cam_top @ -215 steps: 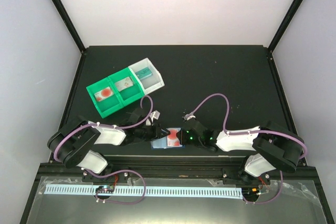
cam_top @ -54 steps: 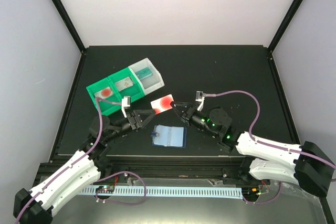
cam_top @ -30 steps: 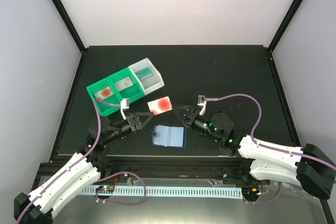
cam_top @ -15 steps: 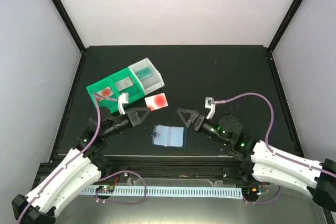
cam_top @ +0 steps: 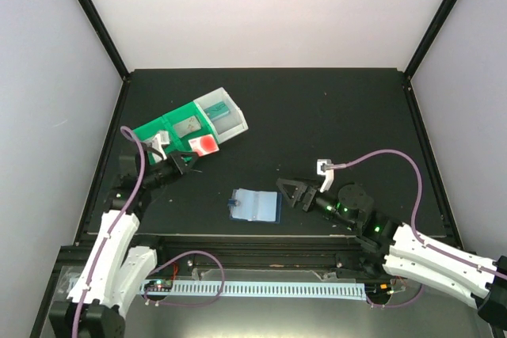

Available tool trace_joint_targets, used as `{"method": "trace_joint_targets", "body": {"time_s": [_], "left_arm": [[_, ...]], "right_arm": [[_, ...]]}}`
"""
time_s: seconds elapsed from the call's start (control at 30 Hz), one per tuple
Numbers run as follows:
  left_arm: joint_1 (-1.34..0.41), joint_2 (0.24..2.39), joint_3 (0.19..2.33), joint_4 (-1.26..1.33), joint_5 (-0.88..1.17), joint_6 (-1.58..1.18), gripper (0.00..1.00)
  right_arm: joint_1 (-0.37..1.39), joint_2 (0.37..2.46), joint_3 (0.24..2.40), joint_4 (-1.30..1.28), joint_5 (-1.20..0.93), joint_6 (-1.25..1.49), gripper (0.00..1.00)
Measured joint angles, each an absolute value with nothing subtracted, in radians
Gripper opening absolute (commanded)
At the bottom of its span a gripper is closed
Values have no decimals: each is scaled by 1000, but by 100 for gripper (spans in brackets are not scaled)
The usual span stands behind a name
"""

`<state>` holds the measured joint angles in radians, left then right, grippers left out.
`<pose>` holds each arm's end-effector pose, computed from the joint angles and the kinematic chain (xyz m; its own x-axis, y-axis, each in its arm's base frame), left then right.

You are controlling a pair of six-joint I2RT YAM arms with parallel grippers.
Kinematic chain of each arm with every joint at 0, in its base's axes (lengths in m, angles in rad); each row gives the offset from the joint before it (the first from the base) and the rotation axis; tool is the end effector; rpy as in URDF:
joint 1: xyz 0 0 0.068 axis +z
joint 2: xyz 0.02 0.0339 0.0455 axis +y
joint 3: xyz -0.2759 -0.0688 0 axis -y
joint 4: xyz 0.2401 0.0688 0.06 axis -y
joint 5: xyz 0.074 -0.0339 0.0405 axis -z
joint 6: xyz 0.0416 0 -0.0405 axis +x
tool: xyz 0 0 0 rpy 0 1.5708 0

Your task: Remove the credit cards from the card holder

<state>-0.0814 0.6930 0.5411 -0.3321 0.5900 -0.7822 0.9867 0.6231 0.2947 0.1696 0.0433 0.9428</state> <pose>0.1479 -0.0353 0.2622 -0.7226 -0.5287 -0.4454 0.0692 0.5858 -0.8075 0.0879 0.1297 0.2356 -0.7066 0.3972 -0.5857 -0.4052 0.4514 0.7950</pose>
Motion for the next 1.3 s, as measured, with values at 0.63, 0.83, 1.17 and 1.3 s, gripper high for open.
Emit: {"method": "trace_joint_targets", "body": {"time_s": [0.63, 0.83, 1.17, 1.3], "left_arm": [[434, 1067, 730, -587, 704, -443, 2], [444, 1202, 807, -596, 682, -413, 2], [467, 1246, 873, -586, 616, -402, 2], [472, 1294, 895, -585, 584, -397, 2]], "right_arm": [[987, 593, 295, 118, 33, 869, 100], [987, 630, 311, 111, 20, 840, 100], [987, 637, 336, 106, 18, 815, 100], [987, 620, 337, 102, 24, 808, 100]]}}
